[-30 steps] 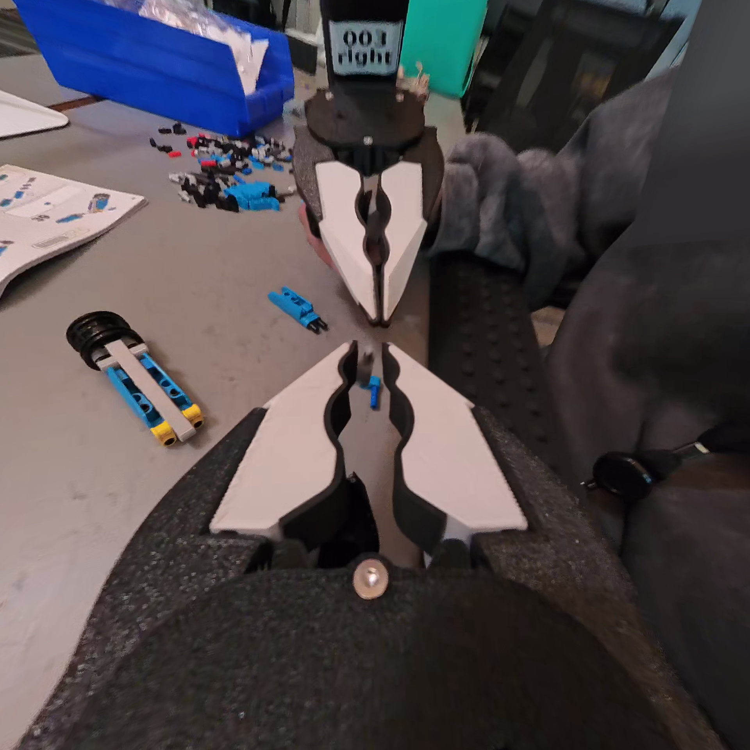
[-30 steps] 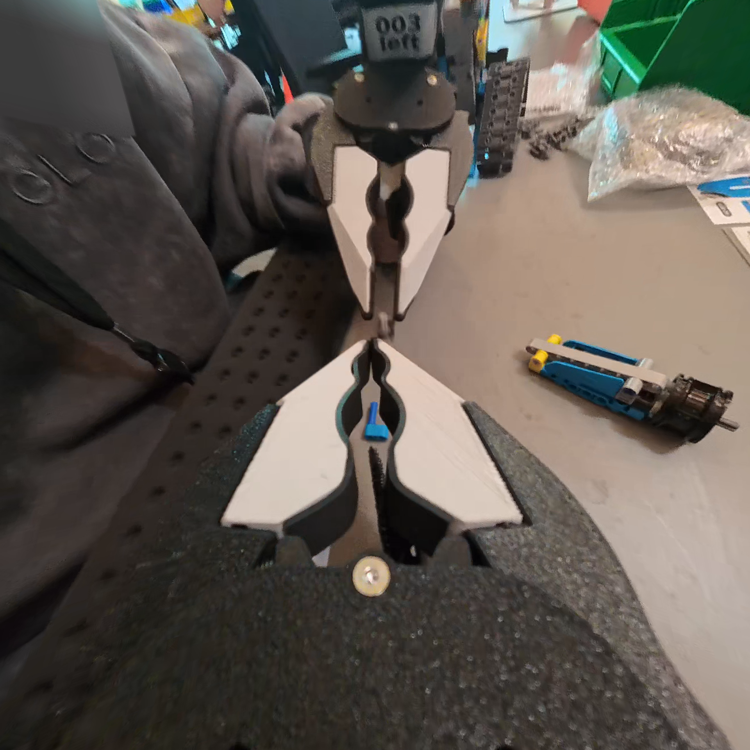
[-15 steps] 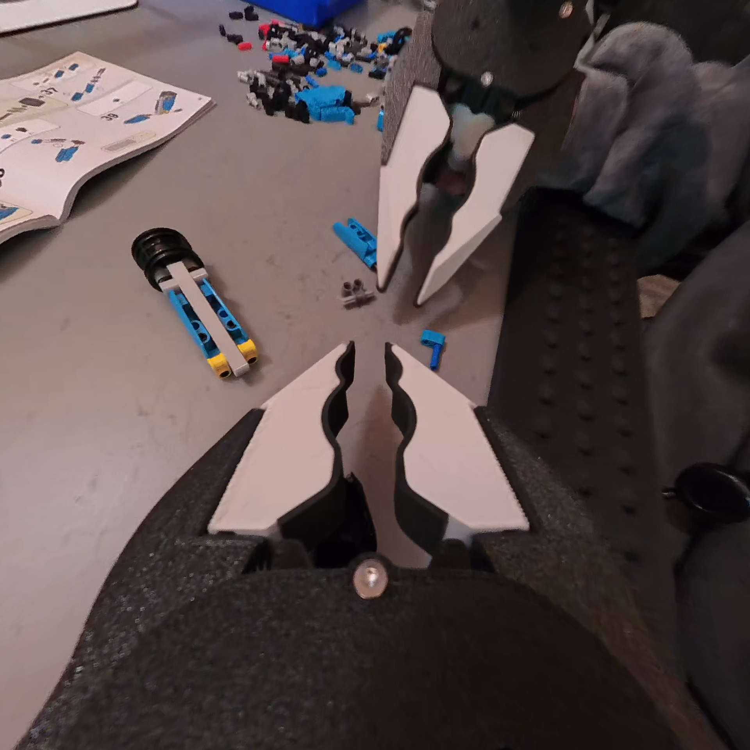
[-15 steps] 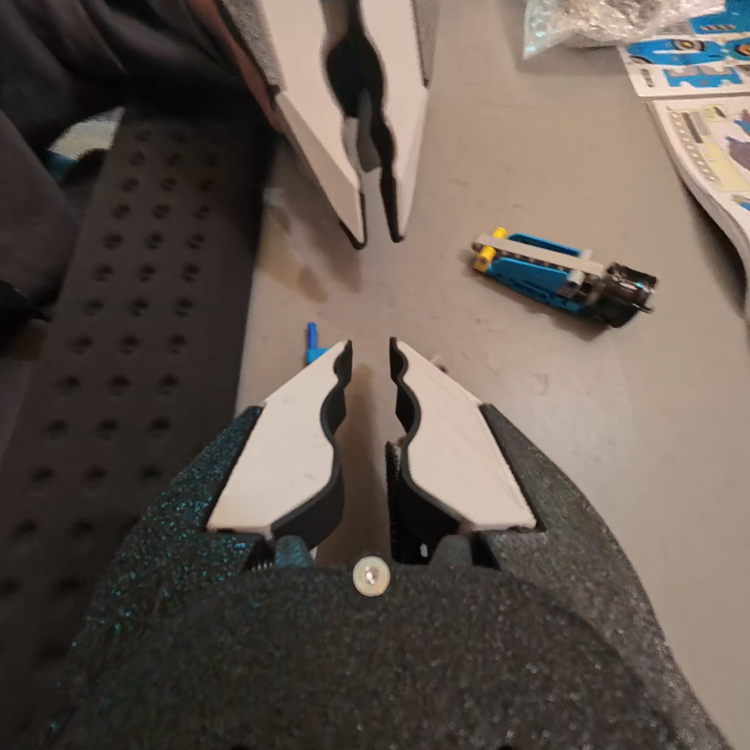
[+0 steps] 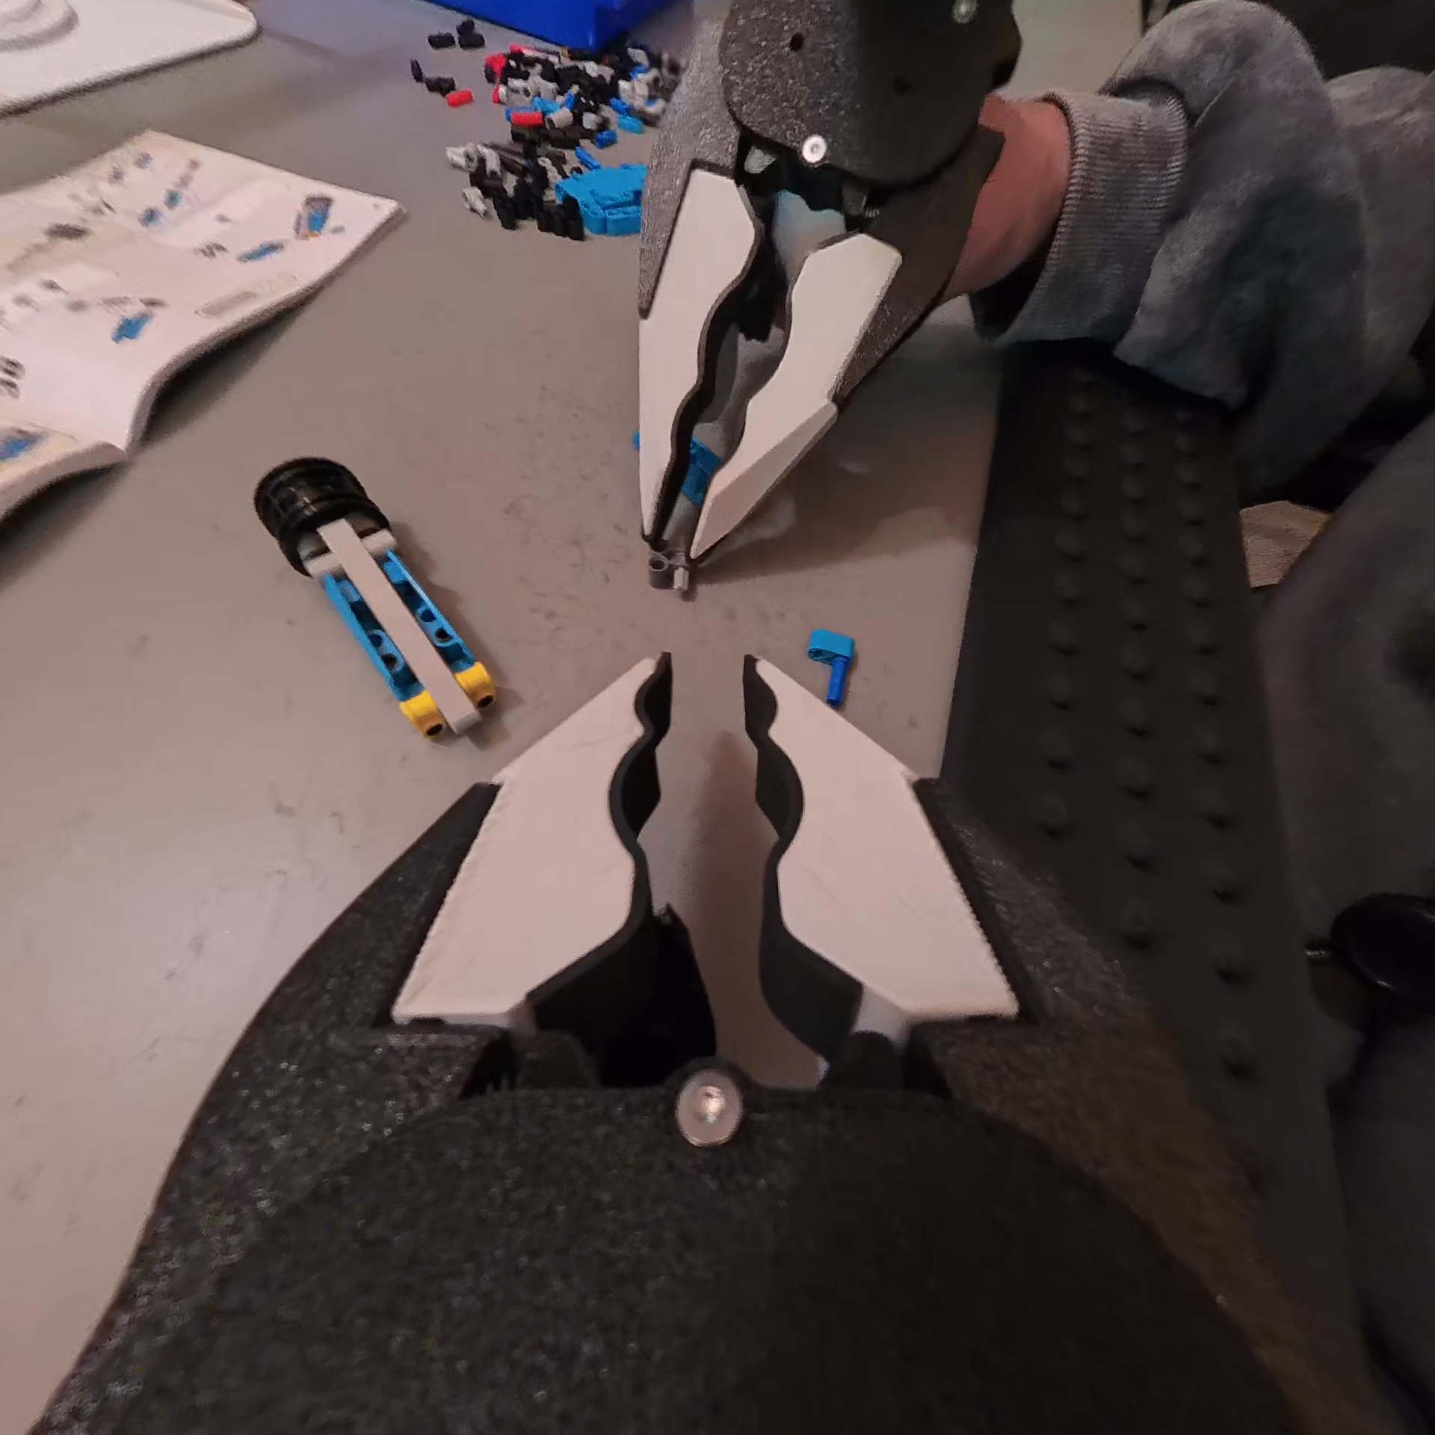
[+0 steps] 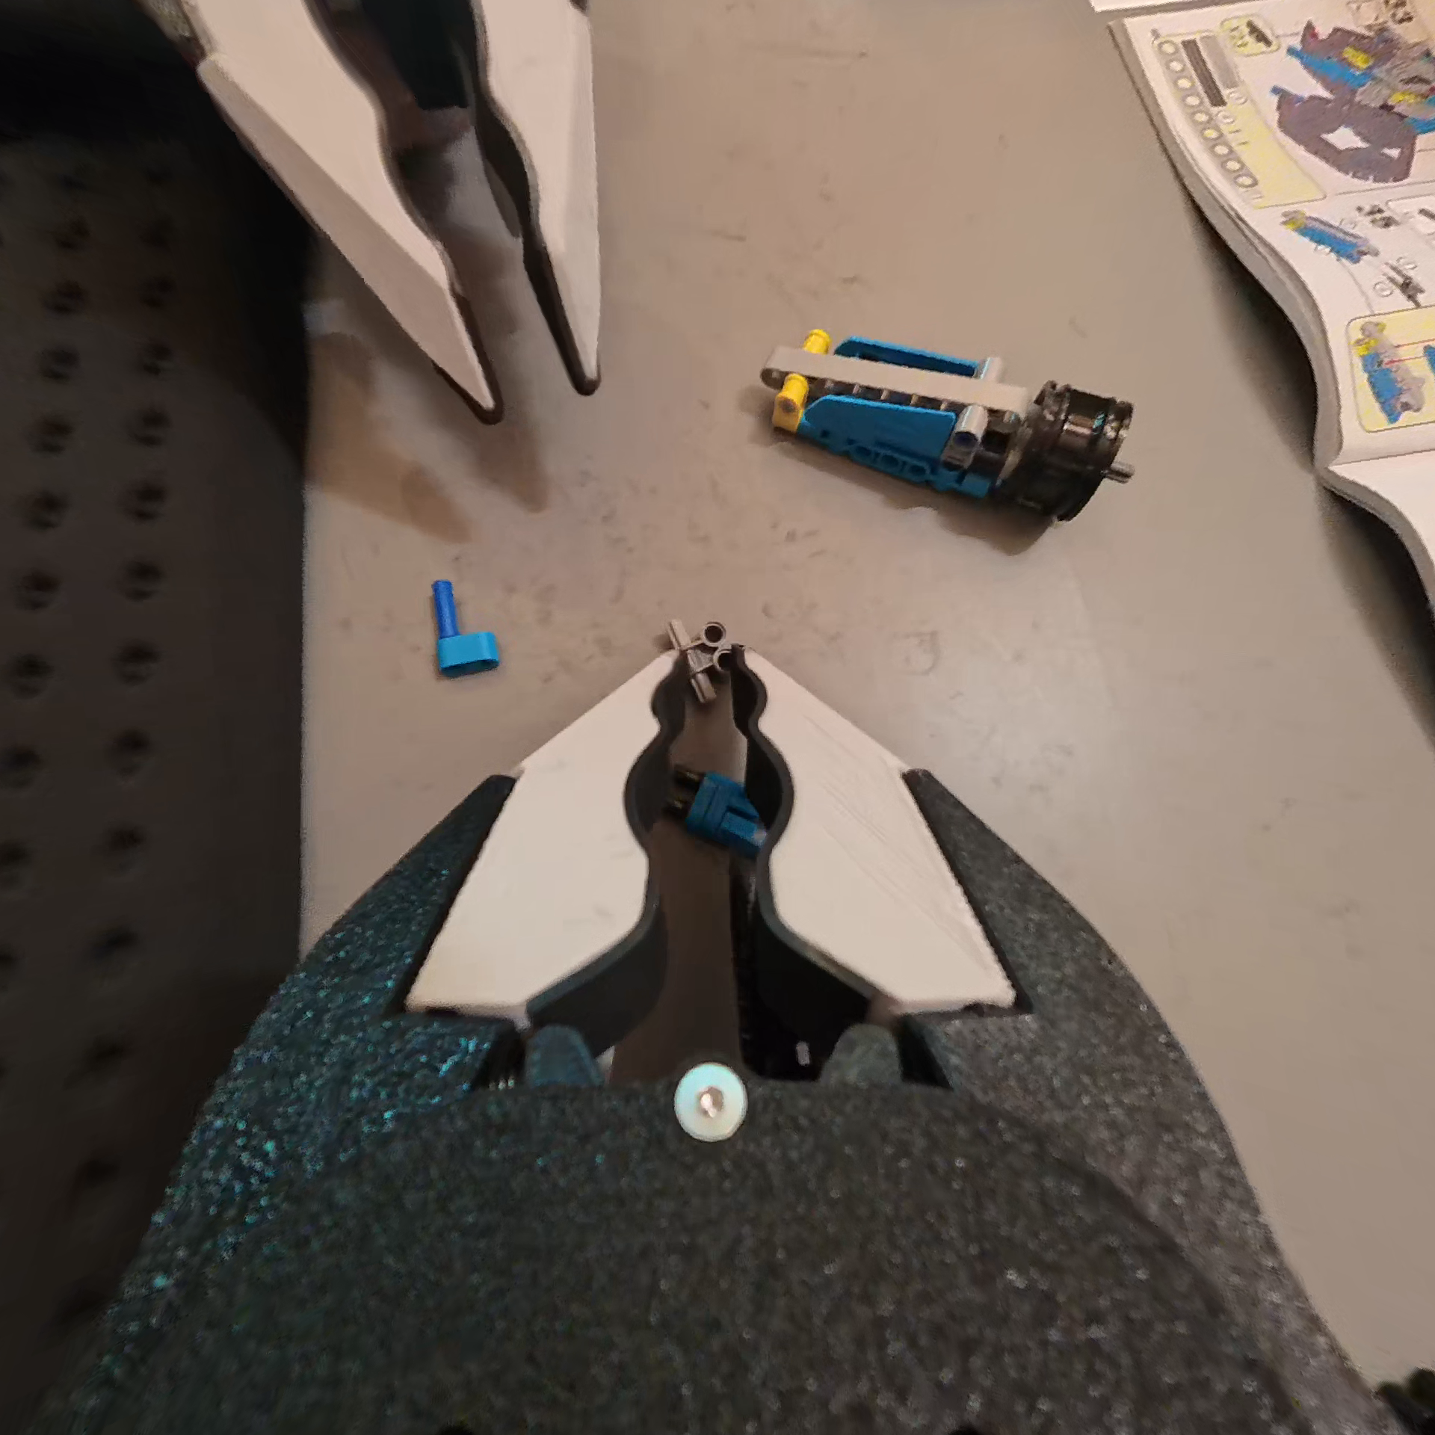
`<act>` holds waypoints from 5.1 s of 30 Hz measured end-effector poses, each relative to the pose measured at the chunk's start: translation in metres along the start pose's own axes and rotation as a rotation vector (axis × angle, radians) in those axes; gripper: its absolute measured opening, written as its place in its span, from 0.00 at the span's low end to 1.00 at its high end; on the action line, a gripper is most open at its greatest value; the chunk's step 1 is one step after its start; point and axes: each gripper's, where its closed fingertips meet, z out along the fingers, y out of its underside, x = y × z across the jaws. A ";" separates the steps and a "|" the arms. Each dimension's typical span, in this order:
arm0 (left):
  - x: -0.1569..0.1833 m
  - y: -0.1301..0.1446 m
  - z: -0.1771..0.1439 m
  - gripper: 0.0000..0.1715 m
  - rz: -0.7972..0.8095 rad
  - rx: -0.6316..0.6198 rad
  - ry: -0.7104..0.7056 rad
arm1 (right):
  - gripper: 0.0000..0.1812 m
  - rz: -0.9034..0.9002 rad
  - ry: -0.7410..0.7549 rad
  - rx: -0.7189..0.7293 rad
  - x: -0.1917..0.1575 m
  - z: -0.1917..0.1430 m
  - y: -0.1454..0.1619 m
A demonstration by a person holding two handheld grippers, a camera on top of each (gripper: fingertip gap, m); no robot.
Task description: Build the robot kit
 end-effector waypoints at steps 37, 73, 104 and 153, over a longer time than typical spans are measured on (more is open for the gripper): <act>0.044 -0.029 0.012 0.16 0.908 0.093 -0.379 | 0.03 0.485 -0.831 0.233 -0.072 -0.037 -0.051; 0.015 -0.012 -0.010 0.04 0.068 0.085 0.013 | 0.13 -0.028 -0.266 -0.004 -0.063 0.003 -0.001; 0.001 -0.019 -0.018 0.05 0.038 0.126 -0.046 | 0.13 -0.140 -0.375 0.004 -0.066 0.014 -0.020; -0.021 -0.049 -0.031 0.04 0.475 0.115 -0.598 | 0.05 0.566 -0.192 0.531 -0.003 -0.019 -0.099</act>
